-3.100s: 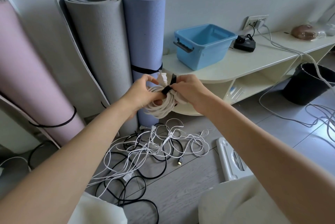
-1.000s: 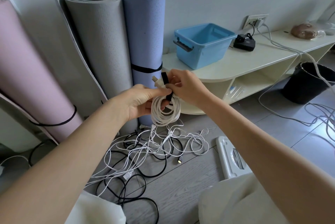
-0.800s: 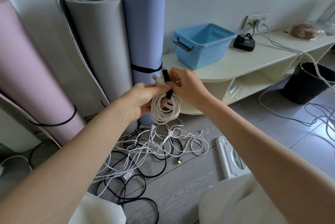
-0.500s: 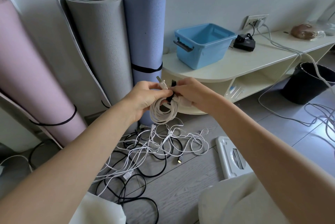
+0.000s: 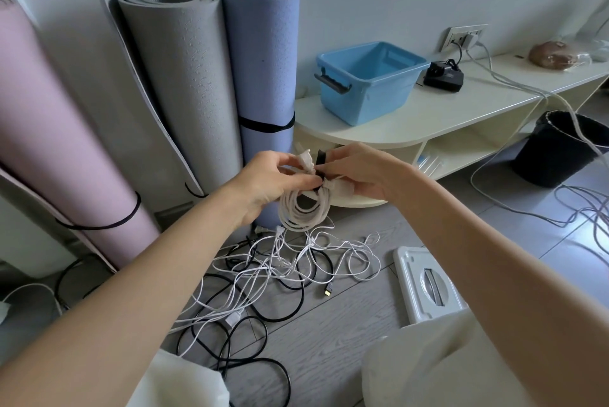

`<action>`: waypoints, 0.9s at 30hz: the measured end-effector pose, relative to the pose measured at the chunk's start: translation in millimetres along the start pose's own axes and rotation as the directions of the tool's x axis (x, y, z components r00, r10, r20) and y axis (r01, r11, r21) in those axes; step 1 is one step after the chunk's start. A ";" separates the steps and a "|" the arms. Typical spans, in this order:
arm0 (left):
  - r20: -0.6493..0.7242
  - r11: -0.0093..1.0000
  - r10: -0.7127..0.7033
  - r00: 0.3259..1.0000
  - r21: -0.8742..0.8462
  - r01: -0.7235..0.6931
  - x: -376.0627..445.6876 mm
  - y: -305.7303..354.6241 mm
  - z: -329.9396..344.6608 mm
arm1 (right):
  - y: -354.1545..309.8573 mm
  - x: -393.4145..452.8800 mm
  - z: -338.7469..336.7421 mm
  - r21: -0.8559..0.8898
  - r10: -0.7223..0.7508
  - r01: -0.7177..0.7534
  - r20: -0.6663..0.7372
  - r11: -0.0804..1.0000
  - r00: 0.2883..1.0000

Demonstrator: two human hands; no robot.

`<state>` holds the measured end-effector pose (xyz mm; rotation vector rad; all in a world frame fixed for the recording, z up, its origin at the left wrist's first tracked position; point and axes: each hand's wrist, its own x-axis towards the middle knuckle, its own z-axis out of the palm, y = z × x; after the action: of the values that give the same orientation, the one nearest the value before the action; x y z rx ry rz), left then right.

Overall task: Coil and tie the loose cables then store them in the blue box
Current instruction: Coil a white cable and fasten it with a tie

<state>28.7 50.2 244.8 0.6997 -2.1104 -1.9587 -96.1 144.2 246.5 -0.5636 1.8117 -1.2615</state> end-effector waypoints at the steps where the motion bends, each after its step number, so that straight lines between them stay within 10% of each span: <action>1: 0.004 1.000 0.001 1.000 0.016 -0.001 0.2 -0.8 1.8 | 2.1 1.6 -0.3 -0.023 -0.005 0.005 -0.019 1.000 1.000; 8: -0.090 0.944 0.234 0.968 0.258 -0.204 5.7 -2.5 2.1 | 1.6 0.0 4.6 -0.135 -0.135 0.114 -0.161 0.984 0.978; 13: -0.002 0.695 0.461 0.887 0.623 -0.359 3.5 -0.5 -1.3 | 3.2 6.4 5.0 -0.083 -0.055 0.041 -0.171 0.996 0.984; 27: 0.114 0.531 0.614 0.781 0.672 -0.515 0.0 9.1 -5.2 | -2.4 -7.1 -11.2 0.280 0.026 -0.071 0.159 0.957 0.987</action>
<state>29.0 45.8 254.3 0.1435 -2.5149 -0.7444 -101.8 154.6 253.0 -0.4385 1.4749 -1.3766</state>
